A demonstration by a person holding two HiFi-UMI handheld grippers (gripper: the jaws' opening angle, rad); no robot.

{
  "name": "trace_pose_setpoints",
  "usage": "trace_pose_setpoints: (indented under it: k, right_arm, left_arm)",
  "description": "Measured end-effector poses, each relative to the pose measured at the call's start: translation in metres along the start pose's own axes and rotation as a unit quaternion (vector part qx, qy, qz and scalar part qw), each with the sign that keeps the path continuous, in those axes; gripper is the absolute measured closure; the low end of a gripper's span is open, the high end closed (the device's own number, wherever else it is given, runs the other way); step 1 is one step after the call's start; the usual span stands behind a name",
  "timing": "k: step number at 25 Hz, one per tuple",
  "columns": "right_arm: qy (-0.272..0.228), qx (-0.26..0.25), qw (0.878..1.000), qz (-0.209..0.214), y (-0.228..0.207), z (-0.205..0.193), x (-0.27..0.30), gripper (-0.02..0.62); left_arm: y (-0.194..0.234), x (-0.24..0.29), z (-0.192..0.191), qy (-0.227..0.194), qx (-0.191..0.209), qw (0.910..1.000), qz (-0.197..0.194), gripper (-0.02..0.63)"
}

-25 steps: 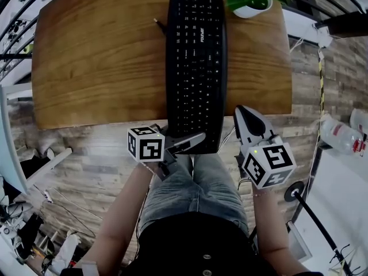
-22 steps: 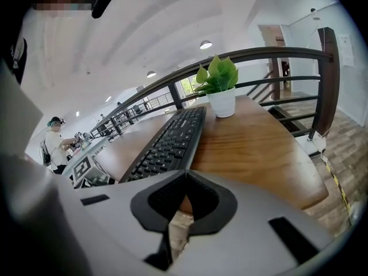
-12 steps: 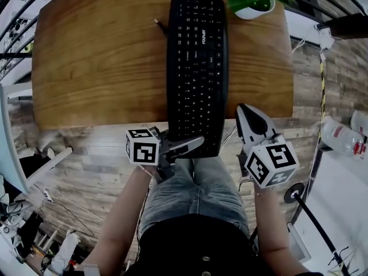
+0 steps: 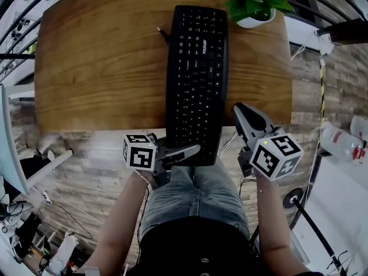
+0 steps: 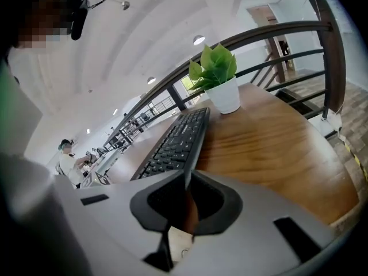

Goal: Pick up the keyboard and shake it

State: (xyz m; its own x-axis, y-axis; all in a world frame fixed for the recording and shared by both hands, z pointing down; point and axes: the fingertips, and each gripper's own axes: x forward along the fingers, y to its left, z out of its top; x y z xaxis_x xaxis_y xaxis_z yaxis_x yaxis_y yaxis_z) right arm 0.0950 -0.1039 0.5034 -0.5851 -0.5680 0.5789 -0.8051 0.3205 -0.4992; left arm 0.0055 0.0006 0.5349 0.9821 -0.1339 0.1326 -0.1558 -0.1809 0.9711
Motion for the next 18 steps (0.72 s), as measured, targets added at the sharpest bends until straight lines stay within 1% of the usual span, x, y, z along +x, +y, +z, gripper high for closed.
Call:
trace_pose_setpoints:
  k: [2, 3, 4, 5, 8, 11, 14, 16, 18]
  right_arm:
    - [0.001, 0.012, 1.000, 0.011, -0.001, 0.005, 0.005, 0.557]
    - [0.001, 0.017, 1.000, 0.014, -0.003, 0.007, 0.007, 0.534]
    - [0.002, 0.022, 1.000, 0.018, -0.004, 0.010, 0.010, 0.476]
    - [0.003, 0.028, 0.999, 0.023, -0.005, 0.013, 0.013, 0.449]
    - [0.001, 0.062, 0.997, 0.053, -0.006, 0.024, 0.022, 0.398]
    - [-0.002, 0.097, 0.992, 0.083, -0.006, 0.033, 0.033, 0.370]
    - [0.006, 0.103, 0.990, 0.093, -0.005, 0.036, 0.043, 0.362]
    - [0.011, 0.119, 0.986, 0.112, -0.002, 0.039, 0.051, 0.357]
    - [0.016, 0.136, 0.981, 0.136, 0.001, 0.042, 0.059, 0.354]
  left_arm:
    - [-0.003, 0.000, 0.000, -0.001, -0.005, 1.0000, -0.005, 0.485]
    - [-0.004, 0.000, 0.001, -0.001, -0.008, 0.9999, -0.007, 0.485]
    - [-0.006, 0.000, 0.001, -0.001, -0.012, 0.9999, -0.009, 0.486]
    - [-0.007, 0.000, 0.001, 0.000, -0.016, 0.9998, -0.011, 0.488]
    - [-0.012, -0.002, 0.002, 0.001, -0.029, 0.9994, -0.020, 0.488]
    - [-0.017, -0.004, 0.003, 0.007, -0.038, 0.9990, -0.023, 0.489]
    - [-0.020, -0.006, 0.003, 0.011, -0.036, 0.9988, -0.032, 0.489]
    - [-0.022, -0.006, 0.004, 0.011, -0.037, 0.9986, -0.037, 0.489]
    - [-0.026, -0.006, 0.005, 0.009, -0.053, 0.9977, -0.043, 0.489]
